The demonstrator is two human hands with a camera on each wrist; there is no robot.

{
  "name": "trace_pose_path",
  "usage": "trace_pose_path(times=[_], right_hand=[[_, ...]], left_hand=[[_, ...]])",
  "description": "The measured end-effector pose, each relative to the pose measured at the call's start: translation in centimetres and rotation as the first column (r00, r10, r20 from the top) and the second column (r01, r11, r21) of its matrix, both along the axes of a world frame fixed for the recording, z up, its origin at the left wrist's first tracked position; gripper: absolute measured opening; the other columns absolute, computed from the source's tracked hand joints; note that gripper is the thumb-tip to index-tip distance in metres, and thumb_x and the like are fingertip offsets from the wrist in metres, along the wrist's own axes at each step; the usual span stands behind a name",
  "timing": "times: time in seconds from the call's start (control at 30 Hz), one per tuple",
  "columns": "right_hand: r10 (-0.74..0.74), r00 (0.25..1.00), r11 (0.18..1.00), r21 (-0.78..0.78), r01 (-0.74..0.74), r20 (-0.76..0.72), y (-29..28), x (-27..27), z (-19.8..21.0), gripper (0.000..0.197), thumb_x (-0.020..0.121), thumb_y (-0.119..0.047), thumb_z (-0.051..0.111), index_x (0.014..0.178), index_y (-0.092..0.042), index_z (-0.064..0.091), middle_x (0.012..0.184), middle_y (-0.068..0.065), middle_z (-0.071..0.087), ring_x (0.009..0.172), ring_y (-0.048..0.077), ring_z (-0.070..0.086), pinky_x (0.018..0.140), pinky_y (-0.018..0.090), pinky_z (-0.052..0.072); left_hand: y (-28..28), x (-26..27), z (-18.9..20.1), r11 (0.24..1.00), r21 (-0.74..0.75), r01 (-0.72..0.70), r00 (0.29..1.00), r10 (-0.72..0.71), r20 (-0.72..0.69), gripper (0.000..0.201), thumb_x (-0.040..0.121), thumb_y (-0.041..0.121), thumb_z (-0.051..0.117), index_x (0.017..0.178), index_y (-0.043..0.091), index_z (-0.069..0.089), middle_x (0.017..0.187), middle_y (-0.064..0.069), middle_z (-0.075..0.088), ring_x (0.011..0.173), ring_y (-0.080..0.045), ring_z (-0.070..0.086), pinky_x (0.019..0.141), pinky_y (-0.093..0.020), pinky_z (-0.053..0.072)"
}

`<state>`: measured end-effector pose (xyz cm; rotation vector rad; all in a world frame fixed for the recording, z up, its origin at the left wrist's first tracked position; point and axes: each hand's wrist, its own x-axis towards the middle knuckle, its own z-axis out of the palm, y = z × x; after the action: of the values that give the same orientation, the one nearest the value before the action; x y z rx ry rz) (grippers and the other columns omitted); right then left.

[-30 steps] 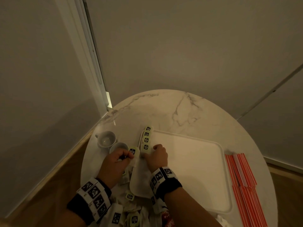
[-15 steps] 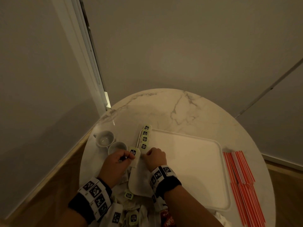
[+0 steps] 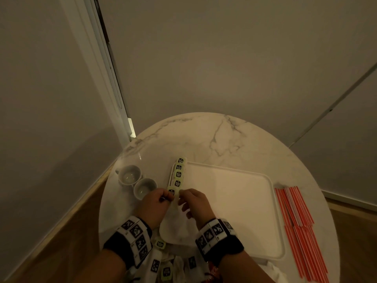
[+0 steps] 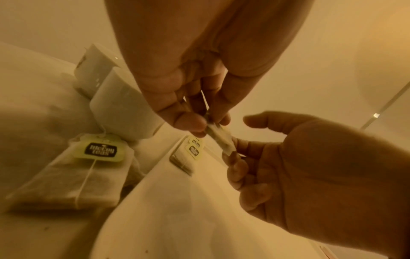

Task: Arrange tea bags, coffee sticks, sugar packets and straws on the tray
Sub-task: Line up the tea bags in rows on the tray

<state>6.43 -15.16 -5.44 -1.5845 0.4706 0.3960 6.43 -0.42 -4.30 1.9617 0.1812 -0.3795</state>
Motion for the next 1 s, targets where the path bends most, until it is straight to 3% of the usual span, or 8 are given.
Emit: trace_pose_path(times=[0.13,0.27,0.43,0.63,0.77,1.0], right_hand=[[0.078,0.997,0.987,-0.141,-0.075,0.014,-0.4,-0.5,-0.7,0.017,0.083,-0.006,0.065,0.069,-0.014,0.06,0.058,-0.003,0.055,0.052,0.009,0.047,0.044,0.017,0.037],[0.028,0.999,0.976,-0.214,-0.037,-0.041,-0.6,0.6,-2.5,0.022,0.083,-0.011,0.069,0.064,-0.017,0.06,0.059,-0.001,0.054,0.054,0.012,0.047,0.05,0.024,0.038],[0.06,0.994,0.956,-0.282,-0.085,-0.096,0.2,2.1,-3.1,0.023,0.083,-0.015,0.068,0.063,-0.024,0.061,0.062,-0.003,0.056,0.062,0.018,0.053,0.061,0.029,0.044],[0.079,0.99,0.927,-0.357,-0.115,-0.115,0.6,2.7,-3.1,0.022,0.081,-0.017,0.068,0.062,-0.025,0.06,0.068,0.003,0.063,0.069,0.022,0.059,0.067,0.033,0.052],[0.096,0.989,0.898,-0.419,-0.134,-0.11,0.5,2.8,-3.2,0.022,0.08,-0.018,0.067,0.062,-0.026,0.059,0.077,0.003,0.066,0.075,0.019,0.063,0.071,0.031,0.055],[0.112,0.985,0.867,-0.471,-0.161,-0.13,0.5,3.1,-3.1,0.019,0.082,-0.019,0.064,0.066,-0.027,0.058,0.083,-0.001,0.066,0.084,0.018,0.065,0.073,0.027,0.052]], left_hand=[[-0.9,-0.1,-0.6,0.998,0.048,0.027,0.999,-0.026,-0.02,0.022,0.088,0.002,0.054,0.081,0.022,0.062,0.094,0.0,0.066,0.088,-0.017,0.063,0.074,-0.032,0.054],[-1.1,-0.5,-1.0,0.983,0.139,0.121,0.993,-0.119,-0.023,0.033,0.082,-0.006,0.051,0.077,0.026,0.055,0.094,0.001,0.061,0.093,-0.016,0.059,0.081,-0.025,0.046],[-0.9,-0.7,-1.3,0.955,0.187,0.231,0.973,-0.224,-0.058,0.031,0.082,-0.005,0.048,0.089,0.025,0.055,0.106,0.002,0.058,0.1,-0.009,0.051,0.08,-0.016,0.036],[-1.2,-0.6,-1.4,0.938,0.23,0.258,0.966,-0.253,-0.052,0.022,0.085,0.0,0.048,0.093,0.019,0.056,0.111,-0.003,0.056,0.104,-0.014,0.052,0.085,-0.021,0.038],[-1.4,-0.8,-1.0,0.908,0.282,0.311,0.949,-0.313,-0.037,0.031,0.085,0.0,0.048,0.08,0.031,0.046,0.103,0.002,0.047,0.103,-0.015,0.05,0.089,-0.023,0.04],[-1.4,-1.0,-0.5,0.867,0.336,0.369,0.92,-0.392,0.0,0.025,0.084,-0.002,0.046,0.092,0.022,0.048,0.116,0.0,0.049,0.115,-0.019,0.05,0.093,-0.022,0.037]])
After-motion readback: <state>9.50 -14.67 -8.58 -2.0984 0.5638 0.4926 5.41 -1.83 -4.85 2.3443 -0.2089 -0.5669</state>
